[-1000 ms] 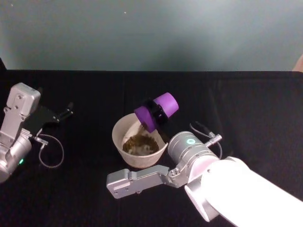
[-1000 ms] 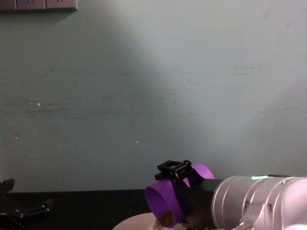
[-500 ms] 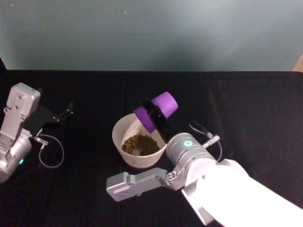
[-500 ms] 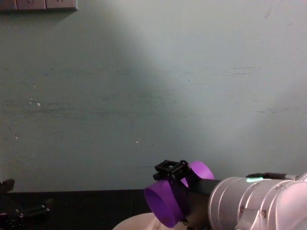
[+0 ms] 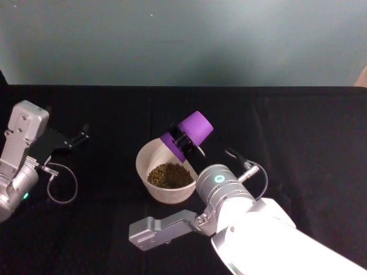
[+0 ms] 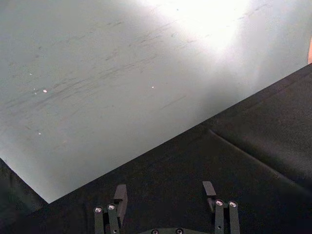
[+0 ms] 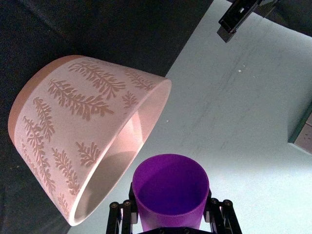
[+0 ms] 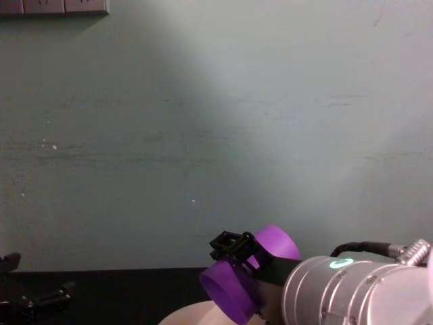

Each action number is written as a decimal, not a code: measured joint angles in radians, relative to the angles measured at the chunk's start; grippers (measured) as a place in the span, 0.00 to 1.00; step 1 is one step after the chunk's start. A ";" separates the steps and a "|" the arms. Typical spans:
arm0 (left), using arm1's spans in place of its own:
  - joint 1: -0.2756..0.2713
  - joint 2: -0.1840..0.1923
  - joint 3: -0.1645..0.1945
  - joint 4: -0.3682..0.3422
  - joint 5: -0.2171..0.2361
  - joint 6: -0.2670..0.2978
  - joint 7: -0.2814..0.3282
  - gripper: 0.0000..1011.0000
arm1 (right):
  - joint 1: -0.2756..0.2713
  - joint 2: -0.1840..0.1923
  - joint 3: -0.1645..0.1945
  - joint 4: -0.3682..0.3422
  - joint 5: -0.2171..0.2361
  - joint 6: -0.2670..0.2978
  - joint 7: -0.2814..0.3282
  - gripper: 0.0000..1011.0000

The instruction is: Pick up the cup and pour the mung beans from the cup into the bowl.

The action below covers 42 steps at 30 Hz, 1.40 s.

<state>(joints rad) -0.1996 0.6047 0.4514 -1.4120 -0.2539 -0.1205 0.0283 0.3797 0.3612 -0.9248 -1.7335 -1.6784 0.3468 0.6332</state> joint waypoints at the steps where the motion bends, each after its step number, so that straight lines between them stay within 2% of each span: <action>1: 0.000 0.000 0.000 0.000 0.000 0.000 0.000 0.99 | 0.000 0.000 0.000 0.000 -0.002 0.000 0.001 0.72; 16: 0.000 0.000 0.000 0.000 0.000 0.000 0.000 0.99 | -0.016 -0.001 0.017 -0.011 -0.004 0.003 -0.021 0.72; 18: 0.000 0.000 0.000 0.000 0.000 0.000 0.000 0.99 | -0.023 0.000 0.030 -0.017 0.015 0.005 -0.034 0.72; 19: 0.000 0.000 0.000 0.000 0.000 0.000 0.000 0.99 | -0.035 0.002 0.051 -0.025 0.048 0.008 -0.056 0.72; 21: 0.000 0.000 0.000 0.000 0.000 0.000 0.000 0.99 | -0.049 0.003 0.076 -0.034 0.088 0.010 -0.079 0.72; 22: 0.000 0.000 0.000 0.000 0.000 0.000 0.000 0.99 | -0.064 0.004 0.105 -0.043 0.133 0.013 -0.101 0.72; 25: 0.000 0.000 0.000 0.000 0.000 0.000 0.000 0.99 | -0.087 0.006 0.153 -0.059 0.207 0.018 -0.137 0.72; 26: 0.000 0.000 0.000 0.000 0.000 0.000 0.000 0.99 | -0.105 0.007 0.189 -0.068 0.267 0.019 -0.165 0.72; 29: 0.000 0.000 0.000 0.000 0.000 0.000 0.000 0.99 | -0.135 0.005 0.252 -0.082 0.358 0.019 -0.201 0.72; 30: 0.000 0.000 0.000 0.000 0.000 0.000 0.000 0.99 | -0.155 0.002 0.297 -0.089 0.422 0.018 -0.222 0.72; 32: 0.000 0.000 0.000 0.000 0.000 0.000 0.000 0.99 | -0.172 -0.003 0.334 -0.093 0.480 0.014 -0.239 0.72; 33: 0.000 0.000 0.000 0.000 0.000 0.000 0.000 0.99 | -0.195 -0.009 0.387 -0.095 0.558 0.002 -0.262 0.72; 35: 0.000 0.000 0.000 0.000 0.000 0.000 0.000 0.99 | -0.217 -0.018 0.436 -0.097 0.637 -0.016 -0.284 0.72; 36: 0.000 0.000 0.000 0.000 0.000 0.000 0.000 0.99 | -0.237 -0.027 0.483 -0.097 0.715 -0.040 -0.303 0.72; 37: 0.000 0.000 0.000 0.000 0.000 0.000 0.000 0.99 | -0.244 -0.031 0.502 -0.096 0.743 -0.049 -0.310 0.72; 38: 0.000 0.000 0.000 0.000 0.000 0.000 0.000 0.99 | -0.263 -0.042 0.549 -0.091 0.829 -0.079 -0.326 0.72; 39: 0.000 0.000 0.000 0.000 0.000 0.000 0.000 0.99 | -0.263 -0.042 0.549 -0.091 0.829 -0.079 -0.326 0.72; 40: 0.000 0.000 0.000 0.000 0.000 0.000 0.000 0.99 | -0.276 -0.049 0.584 -0.084 0.899 -0.108 -0.336 0.72; 41: 0.000 0.000 0.000 0.000 0.000 0.000 0.000 0.99 | -0.282 -0.053 0.602 -0.079 0.937 -0.125 -0.340 0.72; 42: 0.000 0.000 0.000 0.000 0.000 0.000 0.000 0.99 | -0.295 -0.062 0.638 -0.068 1.009 -0.159 -0.347 0.72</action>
<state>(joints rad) -0.1995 0.6047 0.4514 -1.4120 -0.2539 -0.1206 0.0283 0.0851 0.2988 -0.2867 -1.8010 -0.6694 0.1881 0.2861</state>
